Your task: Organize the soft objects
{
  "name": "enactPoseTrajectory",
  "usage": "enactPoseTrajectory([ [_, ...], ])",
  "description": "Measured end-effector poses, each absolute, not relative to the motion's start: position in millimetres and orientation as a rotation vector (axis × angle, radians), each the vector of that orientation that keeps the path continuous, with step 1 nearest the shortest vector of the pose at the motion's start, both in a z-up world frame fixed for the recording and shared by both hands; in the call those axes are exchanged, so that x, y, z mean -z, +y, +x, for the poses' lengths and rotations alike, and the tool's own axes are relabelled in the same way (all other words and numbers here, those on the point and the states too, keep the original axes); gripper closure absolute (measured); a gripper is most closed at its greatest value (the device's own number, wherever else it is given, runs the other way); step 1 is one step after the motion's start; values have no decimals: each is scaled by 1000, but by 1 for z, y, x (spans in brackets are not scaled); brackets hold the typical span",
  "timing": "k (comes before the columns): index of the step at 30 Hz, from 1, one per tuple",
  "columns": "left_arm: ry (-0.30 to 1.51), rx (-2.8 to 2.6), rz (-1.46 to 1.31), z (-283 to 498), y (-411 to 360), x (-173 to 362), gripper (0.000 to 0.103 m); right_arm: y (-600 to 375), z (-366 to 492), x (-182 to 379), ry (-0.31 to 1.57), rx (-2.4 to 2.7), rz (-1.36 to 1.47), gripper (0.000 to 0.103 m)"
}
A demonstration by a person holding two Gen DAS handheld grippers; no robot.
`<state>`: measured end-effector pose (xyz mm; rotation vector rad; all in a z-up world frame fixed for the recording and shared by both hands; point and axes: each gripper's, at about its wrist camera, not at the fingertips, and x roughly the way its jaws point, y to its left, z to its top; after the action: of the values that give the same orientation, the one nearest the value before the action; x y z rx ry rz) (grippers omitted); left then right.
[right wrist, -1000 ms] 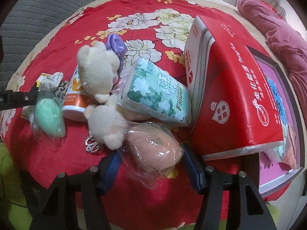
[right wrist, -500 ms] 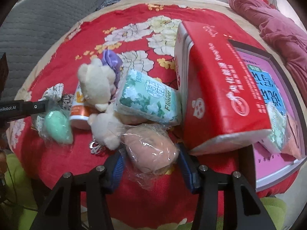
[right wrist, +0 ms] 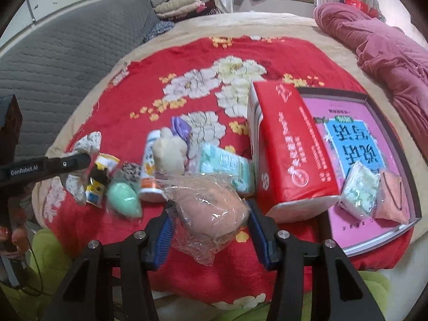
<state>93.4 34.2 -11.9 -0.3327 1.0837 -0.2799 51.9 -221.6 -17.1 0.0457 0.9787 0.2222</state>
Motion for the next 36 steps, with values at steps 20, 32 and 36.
enactPoseTrajectory([
  [20, 993, 408, -245, 86, -32, -59, 90, -276, 33, -72, 811, -160, 139, 52],
  [32, 967, 489, -179, 84, -90, -88, 90, -320, 22, -95, 753, -114, 206, 52],
  [36, 966, 504, -161, 83, -107, -91, 90, -333, 18, -99, 743, -102, 220, 52],
])
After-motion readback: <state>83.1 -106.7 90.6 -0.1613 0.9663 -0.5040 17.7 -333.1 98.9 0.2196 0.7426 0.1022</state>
